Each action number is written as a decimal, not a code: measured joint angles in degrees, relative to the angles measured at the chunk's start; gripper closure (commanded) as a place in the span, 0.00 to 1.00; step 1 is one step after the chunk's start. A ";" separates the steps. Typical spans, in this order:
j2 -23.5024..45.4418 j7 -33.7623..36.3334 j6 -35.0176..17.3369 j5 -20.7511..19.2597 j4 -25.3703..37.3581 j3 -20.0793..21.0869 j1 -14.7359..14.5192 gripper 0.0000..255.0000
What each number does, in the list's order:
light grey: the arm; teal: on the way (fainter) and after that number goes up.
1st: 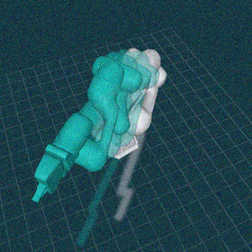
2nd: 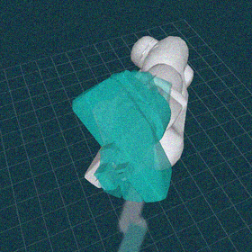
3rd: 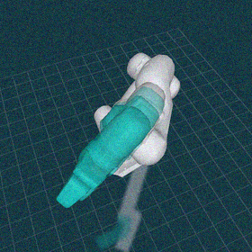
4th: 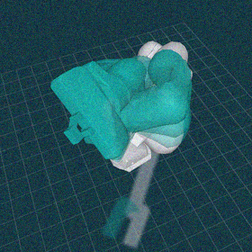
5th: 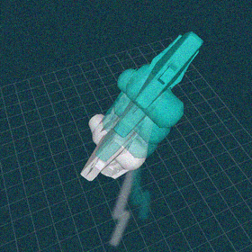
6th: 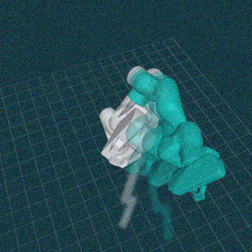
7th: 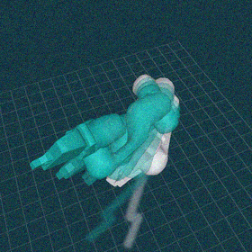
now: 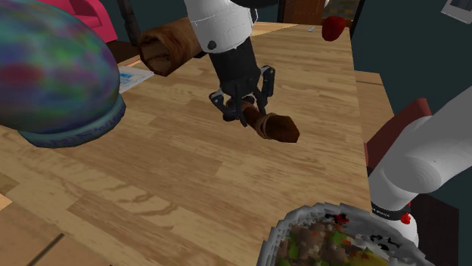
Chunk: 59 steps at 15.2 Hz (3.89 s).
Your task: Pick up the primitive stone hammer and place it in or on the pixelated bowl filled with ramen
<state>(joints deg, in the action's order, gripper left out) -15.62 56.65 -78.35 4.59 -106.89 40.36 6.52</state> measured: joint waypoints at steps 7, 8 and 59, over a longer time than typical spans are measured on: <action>1.22 0.32 5.41 -0.70 6.41 0.05 0.31 1.00; 1.40 0.42 6.26 -0.77 7.41 0.09 0.34 1.00; -0.53 35.02 12.40 14.47 16.53 21.05 -9.54 1.00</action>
<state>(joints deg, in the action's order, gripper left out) -16.15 91.67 -65.95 19.07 -90.35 61.41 -3.03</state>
